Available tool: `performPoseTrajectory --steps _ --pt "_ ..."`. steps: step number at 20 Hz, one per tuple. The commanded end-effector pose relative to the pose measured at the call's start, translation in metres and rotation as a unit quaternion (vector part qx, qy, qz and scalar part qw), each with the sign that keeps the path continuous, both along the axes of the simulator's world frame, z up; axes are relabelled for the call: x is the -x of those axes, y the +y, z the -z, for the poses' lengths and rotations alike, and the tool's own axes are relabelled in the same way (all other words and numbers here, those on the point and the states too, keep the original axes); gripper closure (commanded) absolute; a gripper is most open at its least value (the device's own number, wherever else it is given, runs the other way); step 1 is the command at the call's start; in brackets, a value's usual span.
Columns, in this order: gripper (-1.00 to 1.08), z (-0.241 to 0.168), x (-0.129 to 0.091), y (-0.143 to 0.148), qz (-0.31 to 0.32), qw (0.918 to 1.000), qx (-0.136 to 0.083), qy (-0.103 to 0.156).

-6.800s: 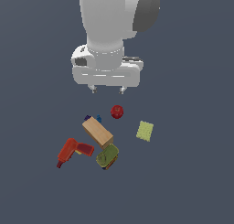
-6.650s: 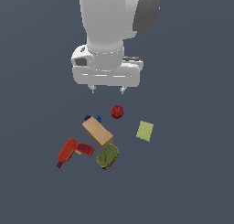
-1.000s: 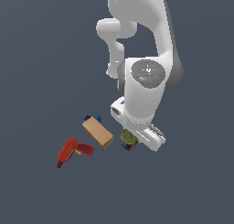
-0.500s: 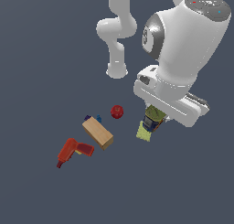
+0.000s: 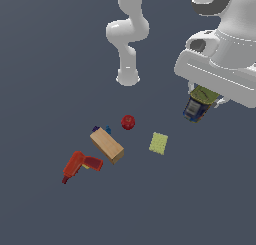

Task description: Pick up a designated object from a clutter of objects.

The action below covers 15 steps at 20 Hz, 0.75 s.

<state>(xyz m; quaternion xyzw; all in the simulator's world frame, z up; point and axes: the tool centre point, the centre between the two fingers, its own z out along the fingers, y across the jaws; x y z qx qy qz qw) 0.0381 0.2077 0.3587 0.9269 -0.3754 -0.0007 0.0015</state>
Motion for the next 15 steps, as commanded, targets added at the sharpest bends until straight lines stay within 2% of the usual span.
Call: performPoseTrajectory --steps 1,8,15 --pt "1.08 -0.017 0.004 0.012 0.001 1.0 -0.001 -0.001" --pt "1.08 -0.038 0.009 0.03 0.001 1.0 -0.001 -0.001" --pt "1.08 -0.037 0.008 0.029 0.001 1.0 -0.001 -0.001"
